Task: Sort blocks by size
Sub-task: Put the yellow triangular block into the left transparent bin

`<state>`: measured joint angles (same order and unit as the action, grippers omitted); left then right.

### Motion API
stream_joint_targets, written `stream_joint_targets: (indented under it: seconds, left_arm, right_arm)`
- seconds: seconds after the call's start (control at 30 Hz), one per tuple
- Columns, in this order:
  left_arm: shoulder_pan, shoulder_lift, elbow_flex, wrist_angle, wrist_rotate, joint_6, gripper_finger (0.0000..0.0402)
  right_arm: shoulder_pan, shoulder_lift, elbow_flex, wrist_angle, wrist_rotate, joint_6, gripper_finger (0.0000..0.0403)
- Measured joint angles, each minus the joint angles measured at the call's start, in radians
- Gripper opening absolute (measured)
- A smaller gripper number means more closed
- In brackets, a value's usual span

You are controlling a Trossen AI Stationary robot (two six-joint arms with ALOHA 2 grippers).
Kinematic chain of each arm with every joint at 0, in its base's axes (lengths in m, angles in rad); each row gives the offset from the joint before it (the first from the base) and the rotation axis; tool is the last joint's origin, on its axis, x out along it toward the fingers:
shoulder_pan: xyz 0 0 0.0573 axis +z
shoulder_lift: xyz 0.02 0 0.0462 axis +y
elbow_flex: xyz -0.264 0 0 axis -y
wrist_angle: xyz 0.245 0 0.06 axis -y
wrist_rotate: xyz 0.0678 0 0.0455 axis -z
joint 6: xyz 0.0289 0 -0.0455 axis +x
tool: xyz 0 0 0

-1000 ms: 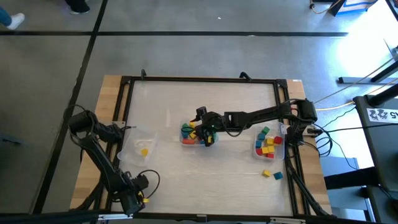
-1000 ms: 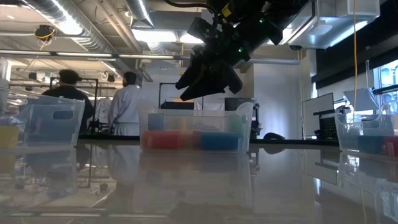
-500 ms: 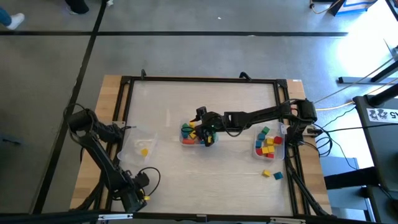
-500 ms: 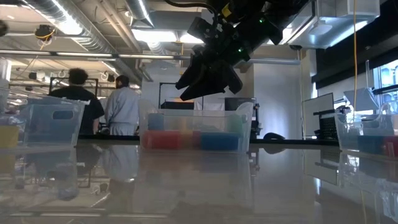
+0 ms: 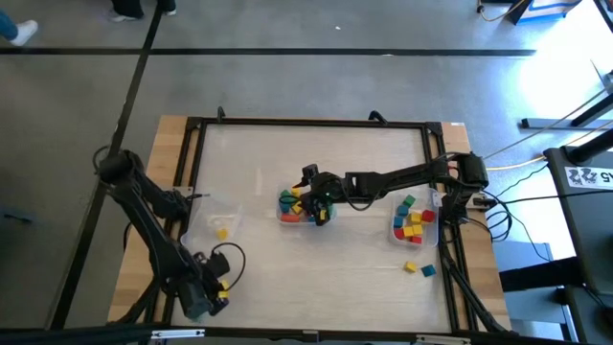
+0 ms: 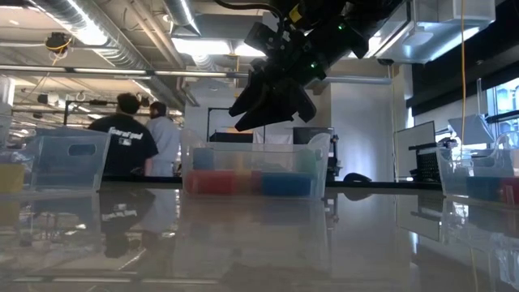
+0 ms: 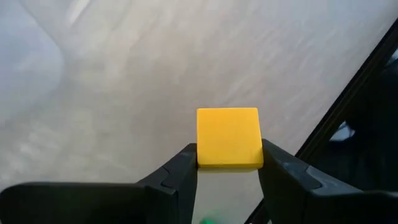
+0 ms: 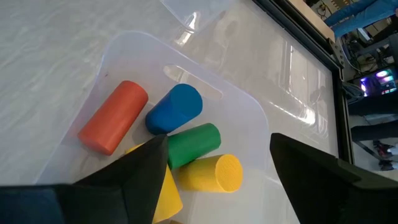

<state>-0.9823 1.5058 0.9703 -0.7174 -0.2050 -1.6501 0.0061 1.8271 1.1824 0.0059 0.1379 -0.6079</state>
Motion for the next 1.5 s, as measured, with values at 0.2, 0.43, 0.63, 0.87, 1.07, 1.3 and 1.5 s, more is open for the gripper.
stream_joint_targets:
  seconds: [0.2,0.43,0.63,0.87,1.07,1.3,1.5]
  left_arm:
    - [0.013,-0.091,0.0,-0.07,-0.102,0.01,0.0139]
    - [0.036,-0.182,0.001,-0.24,-0.2,-0.003,0.014]
    - [0.069,-0.208,0.001,-0.448,-0.205,-0.045,0.014]
    - [0.088,-0.21,0.001,-0.627,-0.205,-0.076,0.0141]
    - [0.089,-0.21,0.001,-0.673,-0.205,-0.054,0.0141]
    - [0.089,-0.21,0.002,-0.684,-0.205,-0.077,0.0141]
    - [0.112,-0.21,0.002,-0.668,-0.2,-0.076,0.0144]
  right_arm:
    - [0.0,0.0,0.0,-0.001,0.0,0.0,0.0287]
    - [0.0,0.0,0.0,-0.001,0.0,0.0,0.0287]
    - [0.0,0.0,0.0,-0.001,0.0,0.0,0.0287]
    - [0.0,0.0,0.0,-0.001,0.0,0.0,0.0287]
    - [0.0,0.0,0.0,-0.001,0.0,0.0,0.0287]
    - [0.0,0.0,0.0,-0.001,0.0,0.007,0.0287]
    - [0.0,0.0,0.0,0.0,0.0,0.009,0.0287]
